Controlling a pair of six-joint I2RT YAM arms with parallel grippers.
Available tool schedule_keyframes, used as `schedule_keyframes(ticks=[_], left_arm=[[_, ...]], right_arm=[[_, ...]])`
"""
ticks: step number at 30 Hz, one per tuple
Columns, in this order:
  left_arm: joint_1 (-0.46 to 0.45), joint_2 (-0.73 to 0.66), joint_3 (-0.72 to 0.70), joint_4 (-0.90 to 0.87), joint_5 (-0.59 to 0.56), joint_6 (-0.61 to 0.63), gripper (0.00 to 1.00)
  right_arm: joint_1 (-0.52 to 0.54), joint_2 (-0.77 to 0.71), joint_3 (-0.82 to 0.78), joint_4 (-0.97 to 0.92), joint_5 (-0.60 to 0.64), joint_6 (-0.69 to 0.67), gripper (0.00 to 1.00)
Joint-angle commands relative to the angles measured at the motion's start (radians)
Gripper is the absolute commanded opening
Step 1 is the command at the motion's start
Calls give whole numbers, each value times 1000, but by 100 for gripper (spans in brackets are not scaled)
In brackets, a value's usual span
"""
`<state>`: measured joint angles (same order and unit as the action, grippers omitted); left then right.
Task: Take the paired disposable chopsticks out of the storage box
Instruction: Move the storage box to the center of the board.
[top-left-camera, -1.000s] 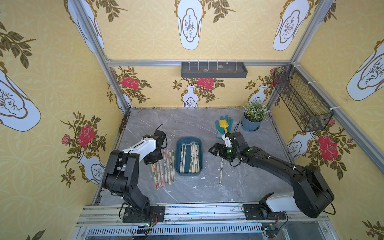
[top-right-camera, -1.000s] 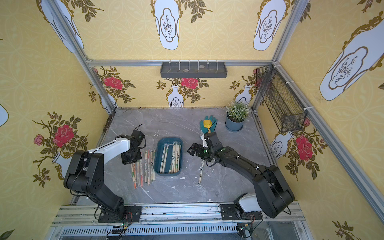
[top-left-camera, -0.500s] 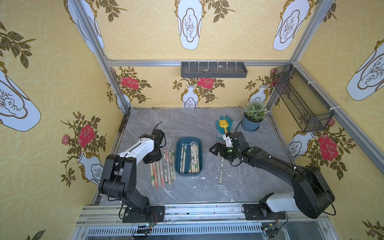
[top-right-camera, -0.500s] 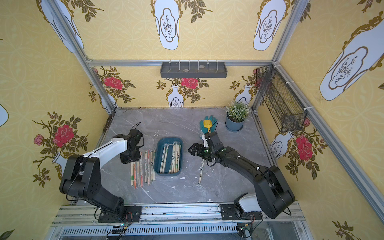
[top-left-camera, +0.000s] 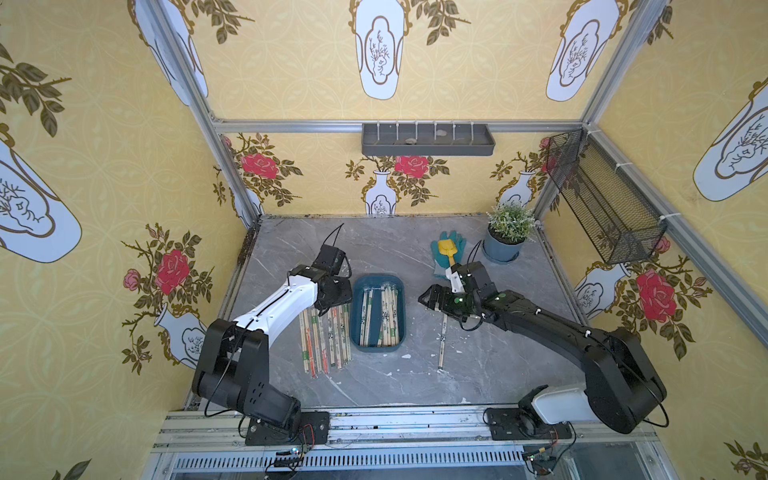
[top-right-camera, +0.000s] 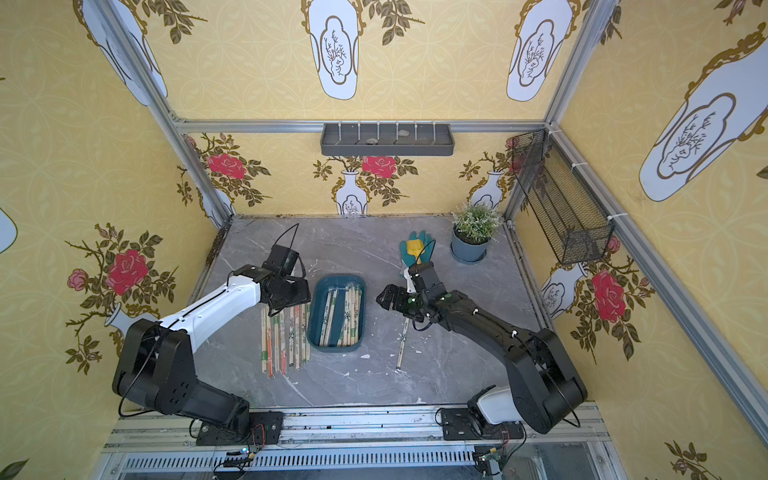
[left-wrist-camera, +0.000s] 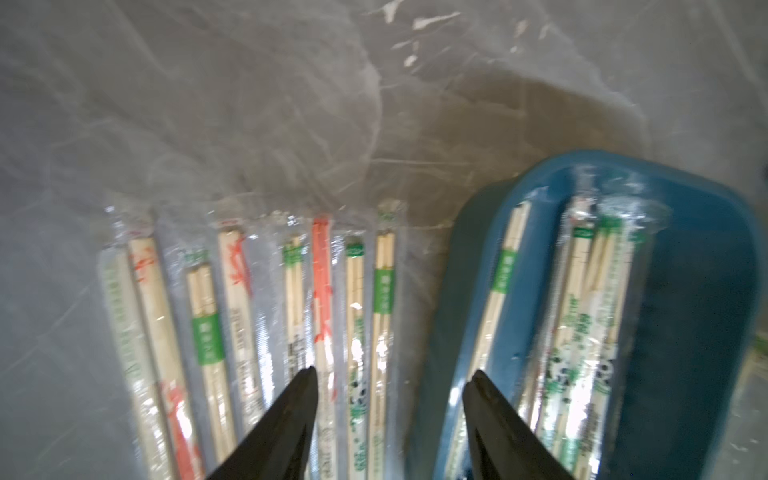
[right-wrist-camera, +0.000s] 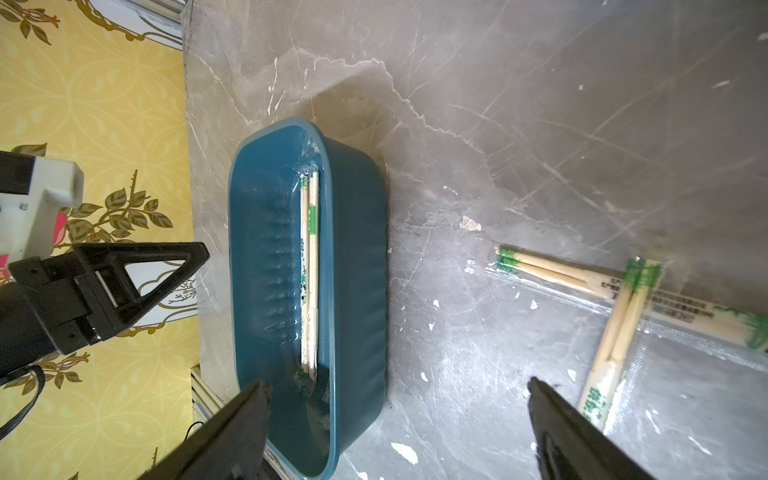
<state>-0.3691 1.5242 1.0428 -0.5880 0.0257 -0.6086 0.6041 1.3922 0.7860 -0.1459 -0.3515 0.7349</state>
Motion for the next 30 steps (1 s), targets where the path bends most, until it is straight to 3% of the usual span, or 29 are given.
schedule_keyframes(ticks=[1, 9, 24, 27, 30], left_arm=[[-13, 6, -24, 141, 145, -40, 63], [-62, 103, -17, 195, 196, -95, 64], [-252, 211, 90, 296, 255, -211, 64], [-263, 228, 134, 259, 238, -205, 64], [-263, 237, 195, 141, 141, -175, 64]], right_arm=[[-1, -8, 5, -18, 25, 5, 97], [-13, -7, 31, -51, 33, 1, 98], [-57, -41, 35, -95, 41, -11, 98], [-74, -57, 29, -105, 41, -10, 98], [-84, -73, 24, -113, 41, -11, 98]])
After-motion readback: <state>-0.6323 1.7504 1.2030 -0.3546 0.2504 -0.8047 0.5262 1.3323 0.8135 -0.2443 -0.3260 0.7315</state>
